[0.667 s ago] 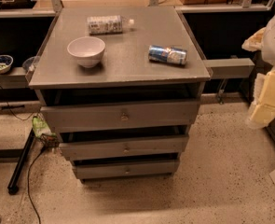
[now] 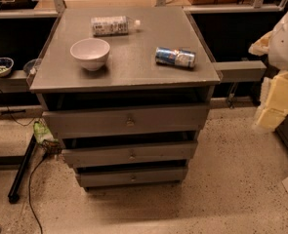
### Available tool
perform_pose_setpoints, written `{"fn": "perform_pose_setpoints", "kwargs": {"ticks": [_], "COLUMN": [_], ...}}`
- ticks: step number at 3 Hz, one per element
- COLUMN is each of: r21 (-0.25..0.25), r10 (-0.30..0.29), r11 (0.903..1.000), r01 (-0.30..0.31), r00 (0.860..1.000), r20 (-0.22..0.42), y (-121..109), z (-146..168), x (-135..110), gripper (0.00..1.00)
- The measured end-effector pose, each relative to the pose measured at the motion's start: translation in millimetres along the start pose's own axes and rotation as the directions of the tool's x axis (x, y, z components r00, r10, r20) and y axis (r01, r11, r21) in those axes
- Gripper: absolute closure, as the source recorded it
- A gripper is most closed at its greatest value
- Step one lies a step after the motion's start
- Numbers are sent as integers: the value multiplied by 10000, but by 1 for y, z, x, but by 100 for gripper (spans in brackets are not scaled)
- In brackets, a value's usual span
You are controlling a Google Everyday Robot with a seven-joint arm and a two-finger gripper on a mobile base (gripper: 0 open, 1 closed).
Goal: Open top drawer
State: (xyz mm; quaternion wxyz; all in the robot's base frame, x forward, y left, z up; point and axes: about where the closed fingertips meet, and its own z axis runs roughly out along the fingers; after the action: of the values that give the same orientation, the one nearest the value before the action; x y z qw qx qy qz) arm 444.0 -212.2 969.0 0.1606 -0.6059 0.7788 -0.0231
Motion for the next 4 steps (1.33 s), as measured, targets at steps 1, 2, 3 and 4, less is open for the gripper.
{"fn": "perform_pose_setpoints", "kwargs": {"ticks": [1,2,3,4], "r21": [-289,-725,-1169,-1566], "r10": [-144,-241,-350,-451], "r11": [9995,9970,9924,9863], "r01": [150,266,394,520], "r00": [9997,9991,9986,9979], "r20": [212,345,398,472], "y": [-3,-3,0,2], "z": [16,37,60,86], "x": [-10,-18,-20,-24], "gripper": [0,0,0,0]}}
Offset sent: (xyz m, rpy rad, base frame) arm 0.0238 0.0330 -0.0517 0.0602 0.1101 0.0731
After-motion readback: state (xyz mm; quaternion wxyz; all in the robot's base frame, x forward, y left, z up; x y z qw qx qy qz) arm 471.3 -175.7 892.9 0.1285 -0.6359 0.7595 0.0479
